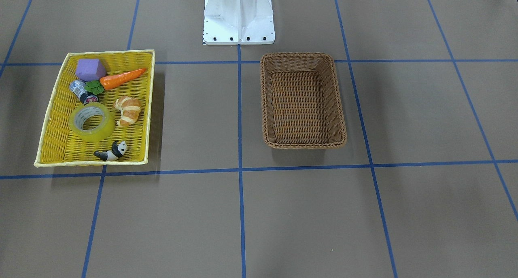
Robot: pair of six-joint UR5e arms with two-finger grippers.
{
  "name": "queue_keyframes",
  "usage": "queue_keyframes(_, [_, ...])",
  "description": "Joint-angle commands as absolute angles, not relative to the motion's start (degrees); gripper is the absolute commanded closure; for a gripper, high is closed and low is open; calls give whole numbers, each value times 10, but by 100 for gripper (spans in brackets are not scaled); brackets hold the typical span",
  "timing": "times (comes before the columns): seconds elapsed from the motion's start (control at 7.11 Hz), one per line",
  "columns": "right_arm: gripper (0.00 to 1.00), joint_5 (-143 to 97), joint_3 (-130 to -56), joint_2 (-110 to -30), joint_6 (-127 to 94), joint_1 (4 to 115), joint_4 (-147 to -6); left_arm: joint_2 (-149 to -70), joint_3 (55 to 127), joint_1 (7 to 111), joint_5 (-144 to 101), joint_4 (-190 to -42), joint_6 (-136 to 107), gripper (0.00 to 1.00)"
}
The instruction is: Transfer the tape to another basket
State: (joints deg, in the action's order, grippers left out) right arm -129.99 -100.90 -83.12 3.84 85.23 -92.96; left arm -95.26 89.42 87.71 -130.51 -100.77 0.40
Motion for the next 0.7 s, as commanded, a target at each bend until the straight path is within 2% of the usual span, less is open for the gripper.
queue_keyframes(0.0, [0,-1329,-1022,-817,30,851,-931,-975,853,877,-1310,-1105,3,1])
queue_keyframes(0.28, [0,-1350,-1021,-826,-1,825,-808,-969,851,877,-1310,-1138,4,1])
queue_keyframes(0.56, [0,-1345,-1024,-818,-54,724,-738,-962,851,874,-1310,-1203,6,1])
